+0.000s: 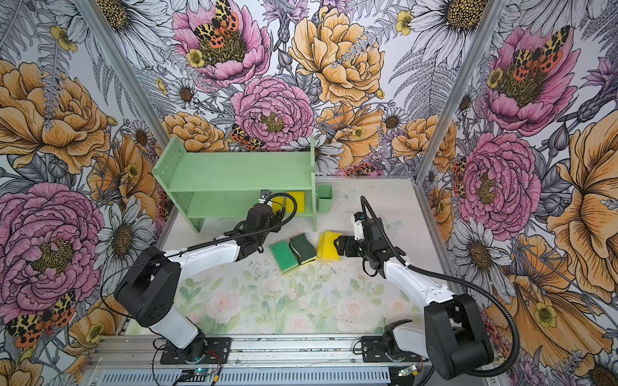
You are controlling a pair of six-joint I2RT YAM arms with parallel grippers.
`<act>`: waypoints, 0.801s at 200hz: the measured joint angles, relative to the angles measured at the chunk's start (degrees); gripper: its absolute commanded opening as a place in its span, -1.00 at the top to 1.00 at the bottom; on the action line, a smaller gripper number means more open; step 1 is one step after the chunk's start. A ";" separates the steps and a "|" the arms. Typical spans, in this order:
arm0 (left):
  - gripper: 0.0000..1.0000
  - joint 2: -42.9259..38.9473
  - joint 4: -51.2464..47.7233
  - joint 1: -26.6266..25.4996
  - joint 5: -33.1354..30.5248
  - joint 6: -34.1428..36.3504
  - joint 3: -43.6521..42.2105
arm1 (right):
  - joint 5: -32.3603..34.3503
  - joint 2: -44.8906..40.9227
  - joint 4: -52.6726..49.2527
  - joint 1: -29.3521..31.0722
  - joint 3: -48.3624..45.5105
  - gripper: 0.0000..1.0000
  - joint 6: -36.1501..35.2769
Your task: Place and organize the cleaning sponges onto the shelf
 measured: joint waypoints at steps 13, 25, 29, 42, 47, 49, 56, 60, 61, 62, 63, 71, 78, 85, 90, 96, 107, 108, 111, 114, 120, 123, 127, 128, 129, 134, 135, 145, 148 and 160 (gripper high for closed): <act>-0.37 0.33 0.55 0.02 -0.02 0.20 0.00 | 0.00 0.28 0.00 0.00 0.11 -0.75 0.00; -0.37 0.55 1.01 0.02 -0.04 0.26 0.00 | 0.00 0.42 -0.02 0.00 0.22 -0.75 0.00; -0.38 0.59 1.11 0.02 -0.04 0.28 0.00 | 0.00 0.42 -0.02 0.00 0.26 -0.75 0.00; -0.38 0.61 1.20 0.02 -0.04 0.35 0.00 | 0.00 0.42 0.00 0.00 0.37 -0.75 0.00; -0.38 0.61 1.27 0.02 -0.04 0.35 0.00 | 0.00 0.42 0.00 0.02 0.37 -0.75 0.00; -0.38 0.61 1.29 0.02 -0.04 0.37 0.00 | 0.00 0.42 0.00 0.09 0.37 -0.75 0.00; -0.38 0.61 1.40 0.02 -0.04 0.37 0.00 | 0.04 0.42 0.00 0.17 0.37 -0.75 0.00; -0.38 0.63 1.51 0.02 -0.04 0.37 0.00 | 0.04 0.42 0.00 0.24 0.37 -0.75 0.02; -0.38 0.63 1.55 0.02 -0.04 0.37 0.00 | 0.02 0.42 0.00 0.24 0.37 -0.75 0.02; -0.38 0.63 1.57 0.02 -0.04 0.37 0.00 | 0.02 0.42 0.00 0.26 0.37 -0.75 0.02; -0.38 0.63 1.60 0.02 -0.04 0.37 0.00 | 0.04 0.42 0.00 0.26 0.37 -0.75 0.02; -0.38 0.63 1.79 0.02 -0.04 0.39 0.00 | 0.04 0.42 0.00 0.26 0.37 -0.75 0.02; -0.38 0.63 2.03 0.02 -0.04 0.39 0.00 | 0.04 0.42 0.00 0.26 0.37 -0.74 0.02; -0.38 0.63 2.19 0.02 -0.04 0.39 0.00 | 0.04 0.42 0.00 0.26 0.37 -0.75 0.02; -0.39 0.63 2.45 0.07 -0.04 0.42 -0.02 | 0.04 0.42 0.00 0.26 0.37 -0.75 0.02; -0.39 0.63 2.78 0.09 -0.04 0.42 -0.04 | 0.04 0.42 0.00 0.26 0.39 -0.75 0.02; -0.39 0.66 3.32 0.13 -0.04 0.42 -0.20 | 0.04 0.42 0.00 0.26 0.42 -0.75 0.02; -0.39 0.66 3.34 0.13 -0.04 0.42 -0.20 | 0.04 0.42 0.00 0.26 0.42 -0.75 0.02; -0.39 0.68 3.43 0.13 -0.04 0.42 -0.22 | 0.04 0.42 0.00 0.26 0.42 -0.74 0.04; -0.39 0.74 3.58 0.13 -0.07 0.42 -0.22 | 0.04 0.42 0.00 0.26 0.42 -0.75 0.07; -0.39 0.90 3.85 0.13 -0.07 0.42 -0.22 | 0.04 0.44 0.00 0.26 0.42 -0.75 0.13; -0.39 0.94 4.04 0.13 -0.11 0.42 -0.22 | 0.04 0.46 0.00 0.26 0.42 -0.75 0.15; -0.39 1.05 4.20 0.13 -0.15 0.42 -0.22 | 0.04 0.50 0.00 0.28 0.42 -0.75 0.15; -0.39 1.11 4.26 0.13 -0.17 0.42 -0.22 | 0.04 0.52 0.00 0.28 0.42 -0.75 0.15; -0.39 1.14 4.31 0.13 -0.17 0.39 -0.22 | 0.04 0.55 0.00 0.28 0.42 -0.75 0.17; -0.39 1.38 4.61 0.13 -0.24 0.42 -0.22 | 0.04 0.66 0.00 0.39 0.46 -0.75 0.17; -0.39 1.40 4.66 0.13 -0.24 0.39 -0.22 | 0.04 0.68 0.00 0.39 0.48 -0.75 0.17; -0.39 1.75 5.07 0.17 -0.35 0.39 -0.26 | 0.09 1.07 -0.04 0.52 0.66 -0.75 0.20; -0.39 1.84 5.11 0.17 -0.42 0.39 -0.26 | 0.09 1.18 0.00 0.55 0.70 -0.75 0.17; -0.39 1.88 5.53 0.31 -0.48 0.37 -0.48 | 0.09 1.40 0.00 0.59 0.76 -0.74 0.17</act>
